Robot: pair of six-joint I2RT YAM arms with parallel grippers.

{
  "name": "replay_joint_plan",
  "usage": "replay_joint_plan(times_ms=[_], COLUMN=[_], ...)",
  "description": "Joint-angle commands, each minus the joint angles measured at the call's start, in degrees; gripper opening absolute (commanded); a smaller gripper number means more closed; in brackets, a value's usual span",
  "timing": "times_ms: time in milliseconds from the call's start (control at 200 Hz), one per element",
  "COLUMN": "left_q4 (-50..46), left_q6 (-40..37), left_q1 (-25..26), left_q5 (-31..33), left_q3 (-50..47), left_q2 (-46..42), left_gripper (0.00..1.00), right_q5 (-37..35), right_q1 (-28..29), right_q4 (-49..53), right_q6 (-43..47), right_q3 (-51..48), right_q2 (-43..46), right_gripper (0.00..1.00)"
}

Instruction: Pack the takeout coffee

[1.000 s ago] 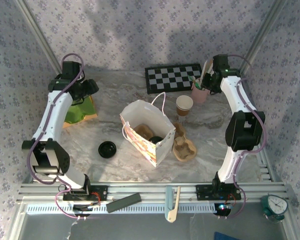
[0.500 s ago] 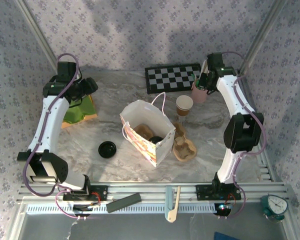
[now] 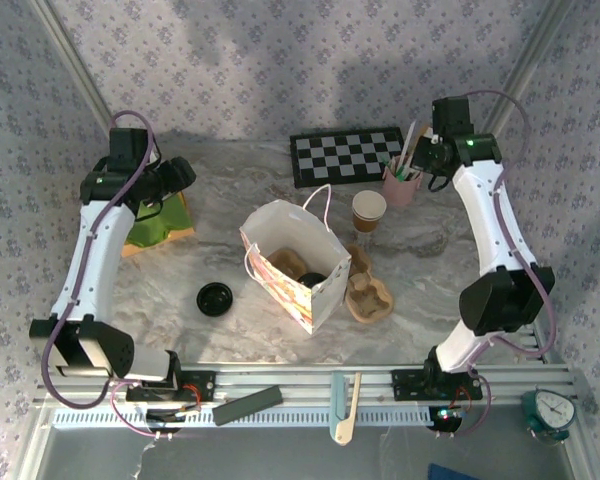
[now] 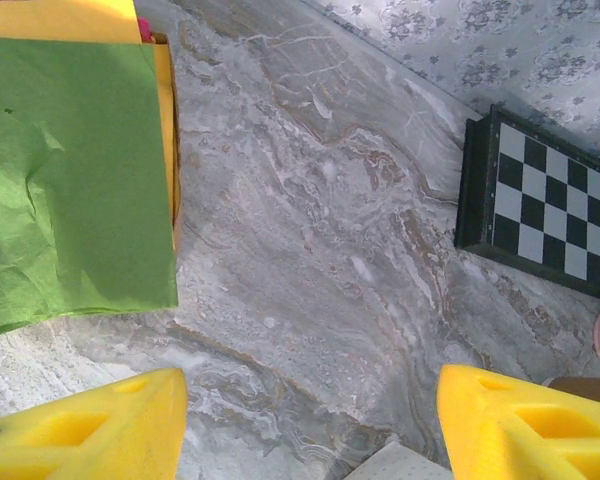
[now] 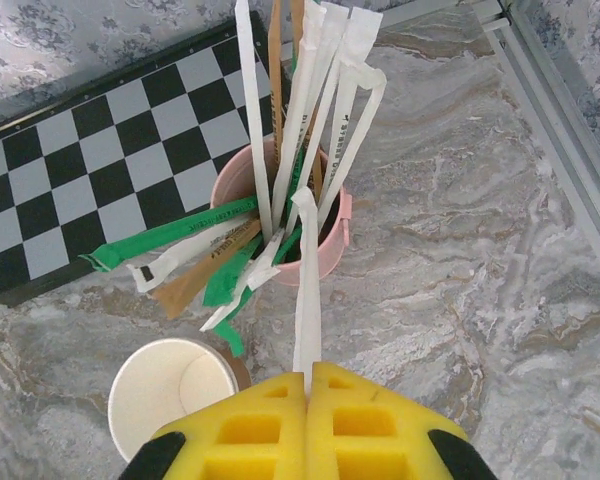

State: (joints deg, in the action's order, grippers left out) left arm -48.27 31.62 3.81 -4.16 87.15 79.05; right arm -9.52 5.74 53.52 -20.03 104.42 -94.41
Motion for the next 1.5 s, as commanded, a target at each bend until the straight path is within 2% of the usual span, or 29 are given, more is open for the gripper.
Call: replay_joint_plan(times_ms=[0,220,405,535,655,770,965,1089,1274,1494], left_q4=[-0.84,-1.21,-1.43,-1.82,-2.26,-2.57,-3.21,-3.67,-4.36,-4.77], left_q6=[0.68,0.81,0.99,0.92,1.01,0.99,0.64,0.81,0.54,0.47], left_q1=[0.49,0.65,0.71,0.72,0.67,0.74,0.68,0.73,0.76,0.69], left_q5=[-1.27,-1.72,-2.25,-2.16,-2.29,-1.94,-1.03,-1.1,-0.66,-0.28], left_q3=[-0.65,-0.76,-0.62,-0.91,-1.15,-1.22,-0.41,-0.69,-1.63,-3.2], left_q2=[-2.2,-3.84,-5.19,-5.57,-5.96,-6.53,-7.55,-8.24,-9.89,-11.59], left_gripper=[0.67,0.67,0.67,0.68,0.68,0.68,0.68,0.68,0.69,0.69], right_q5=[-0.33,3.26,17.01,24.12,26.9,24.93,13.4,7.62,2.19,5.23], right_q1=[0.23,0.97,1.62,5.43,11.39,19.12,35.03,42.35,47.11,47.8], right_q4=[4.03,5.32,1.08,-0.27,-0.87,1.92,9.13,13.15,16.82,9.7], right_q6=[0.36,-0.12,-0.29,0.29,1.38,2.33,5.93,8.06,10.18,9.32], right_q3=[3.51,4.61,2.72,2.39,2.35,3.93,5.79,6.83,8.13,2.47], right_q2=[3.24,10.91,18.77,21.96,24.19,24.46,21.92,17.89,12.7,10.85], right_gripper=[0.02,0.01,0.0,0.0,0.0,0.0,0.0,0.0,0.0,0.0])
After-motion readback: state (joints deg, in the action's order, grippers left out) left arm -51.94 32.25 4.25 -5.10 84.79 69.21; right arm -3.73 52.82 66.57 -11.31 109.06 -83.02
